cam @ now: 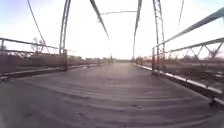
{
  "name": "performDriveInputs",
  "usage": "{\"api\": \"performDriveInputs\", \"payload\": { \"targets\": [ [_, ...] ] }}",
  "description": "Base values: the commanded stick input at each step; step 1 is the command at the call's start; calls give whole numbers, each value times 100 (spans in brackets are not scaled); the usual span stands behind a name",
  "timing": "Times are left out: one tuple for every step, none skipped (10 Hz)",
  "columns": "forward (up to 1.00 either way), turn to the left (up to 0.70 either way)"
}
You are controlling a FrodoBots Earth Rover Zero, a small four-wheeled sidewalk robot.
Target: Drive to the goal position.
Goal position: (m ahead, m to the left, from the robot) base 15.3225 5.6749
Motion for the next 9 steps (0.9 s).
{"api": "performDriveInputs", "payload": {
  "targets": [
    [100, 3],
    [100, 3],
    [100, 1],
    [100, -9],
    [100, -22],
    [100, -14],
    [100, -11],
    [100, -23],
    [100, -25]
  ]
}}
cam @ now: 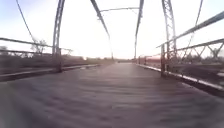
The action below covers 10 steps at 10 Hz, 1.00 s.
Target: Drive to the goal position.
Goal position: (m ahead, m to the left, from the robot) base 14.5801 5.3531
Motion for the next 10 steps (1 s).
{"api": "performDriveInputs", "payload": {
  "targets": [
    [100, -14],
    [100, 1],
    [100, 1],
    [100, 1],
    [100, 1],
    [100, 1],
    [100, 1],
    [100, 1],
    [100, 1],
    [100, 1]
  ]
}}
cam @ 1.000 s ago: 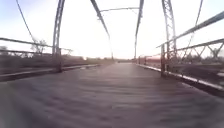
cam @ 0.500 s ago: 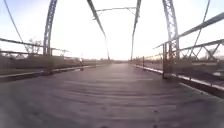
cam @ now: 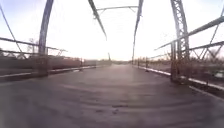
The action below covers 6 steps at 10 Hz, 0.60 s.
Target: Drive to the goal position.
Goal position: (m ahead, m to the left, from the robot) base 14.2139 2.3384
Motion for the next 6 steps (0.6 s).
{"api": "performDriveInputs", "payload": {
  "targets": [
    [100, -21],
    [100, -39],
    [100, -30],
    [100, 1],
    [100, -1],
    [100, -6]
  ]
}}
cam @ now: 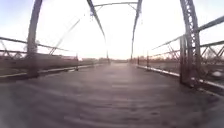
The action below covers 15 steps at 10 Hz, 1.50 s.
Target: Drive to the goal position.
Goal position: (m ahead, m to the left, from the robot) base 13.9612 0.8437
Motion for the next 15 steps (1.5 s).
{"api": "performDriveInputs", "payload": {
  "targets": [
    [100, -13],
    [100, -23],
    [100, 1],
    [100, 1],
    [100, 1],
    [100, 1],
    [100, 1],
    [100, 1],
    [100, 1],
    [100, 1],
    [100, 1],
    [100, 1],
    [100, 1],
    [100, 1],
    [100, 1]
  ]
}}
